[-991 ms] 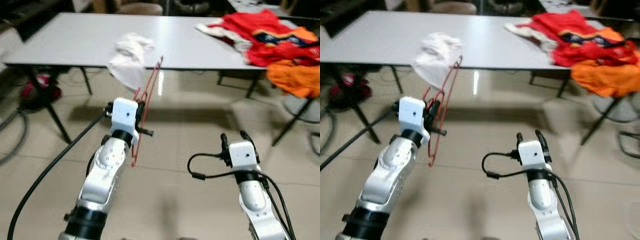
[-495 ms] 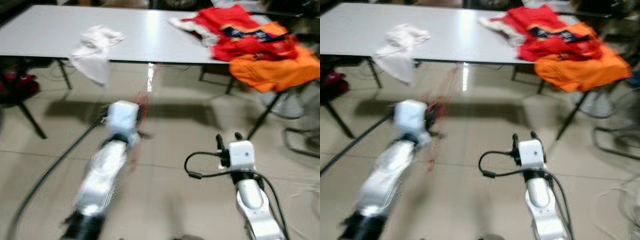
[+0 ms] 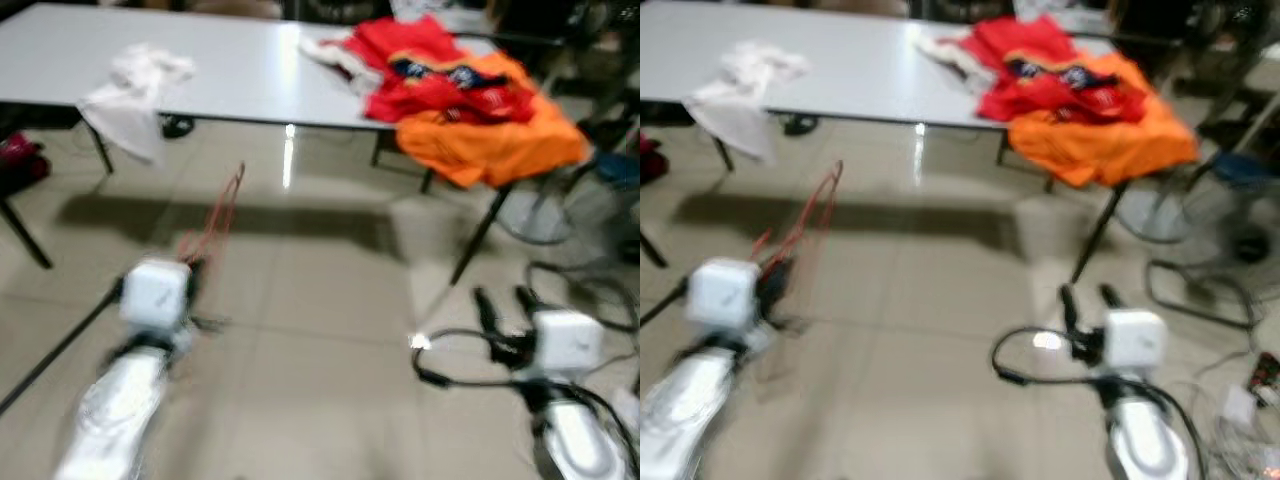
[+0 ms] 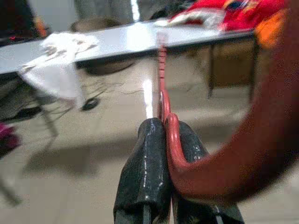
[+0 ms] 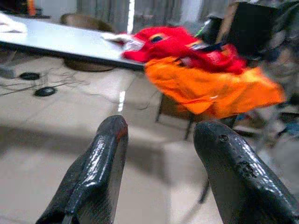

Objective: Hang hanger

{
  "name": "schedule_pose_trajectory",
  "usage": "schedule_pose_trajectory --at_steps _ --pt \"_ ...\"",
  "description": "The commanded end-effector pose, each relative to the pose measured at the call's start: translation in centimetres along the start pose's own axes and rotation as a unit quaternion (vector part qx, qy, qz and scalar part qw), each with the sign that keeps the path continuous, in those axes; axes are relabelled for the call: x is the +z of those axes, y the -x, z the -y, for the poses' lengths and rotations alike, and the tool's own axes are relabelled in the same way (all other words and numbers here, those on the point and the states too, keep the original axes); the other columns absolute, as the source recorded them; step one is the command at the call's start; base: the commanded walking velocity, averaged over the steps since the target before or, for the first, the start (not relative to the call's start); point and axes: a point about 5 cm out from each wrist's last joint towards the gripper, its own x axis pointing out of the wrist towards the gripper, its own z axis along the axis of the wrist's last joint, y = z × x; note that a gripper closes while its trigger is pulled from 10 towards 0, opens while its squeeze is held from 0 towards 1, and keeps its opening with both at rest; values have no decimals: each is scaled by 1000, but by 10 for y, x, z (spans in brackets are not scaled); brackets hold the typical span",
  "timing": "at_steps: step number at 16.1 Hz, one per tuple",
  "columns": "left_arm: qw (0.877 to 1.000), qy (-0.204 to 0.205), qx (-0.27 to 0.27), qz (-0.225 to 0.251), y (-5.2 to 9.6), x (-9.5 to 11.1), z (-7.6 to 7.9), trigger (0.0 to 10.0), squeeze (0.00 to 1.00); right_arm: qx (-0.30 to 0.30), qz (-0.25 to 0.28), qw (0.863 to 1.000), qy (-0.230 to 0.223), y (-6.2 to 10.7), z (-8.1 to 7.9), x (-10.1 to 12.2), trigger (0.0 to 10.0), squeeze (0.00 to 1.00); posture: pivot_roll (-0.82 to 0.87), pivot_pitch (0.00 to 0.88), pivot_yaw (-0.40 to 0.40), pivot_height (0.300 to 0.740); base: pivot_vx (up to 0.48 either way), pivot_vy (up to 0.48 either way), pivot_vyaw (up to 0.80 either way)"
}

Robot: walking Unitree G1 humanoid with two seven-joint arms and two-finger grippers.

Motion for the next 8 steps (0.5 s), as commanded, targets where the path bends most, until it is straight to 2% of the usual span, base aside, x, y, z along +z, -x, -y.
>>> schedule_pose_trajectory --at_steps 1,2,3,4,6,8 --pt "1000 -20 -6 18 1 3 1 10000 0 -1 5 1000 -10 1 0 2 10000 0 -85 34 -34 740 0 0 0" --pt "1000 -11 -4 4 1 0 0 10000 0 -16 -9 999 -36 3 1 -4 10000 0 -82 34 -38 740 0 0 0" --pt "1000 23 -8 8 -8 7 5 10000 0 -32 -26 997 -68 2 1 -12 10000 0 -82 35 -40 740 0 0 0" --pt "999 25 -13 18 -12 13 7 10000 0 -34 -29 996 -79 1 2 -13 10000 0 -87 33 -37 740 0 0 0" --pt "999 23 -33 25 -3 15 10 10000 0 -15 -25 999 -30 3 0 -11 10000 0 -95 37 -25 740 0 0 0" --pt "998 21 -47 26 -6 17 13 10000 0 -16 -25 1000 -5 2 0 -11 10000 0 -94 43 -25 740 334 -341 0"
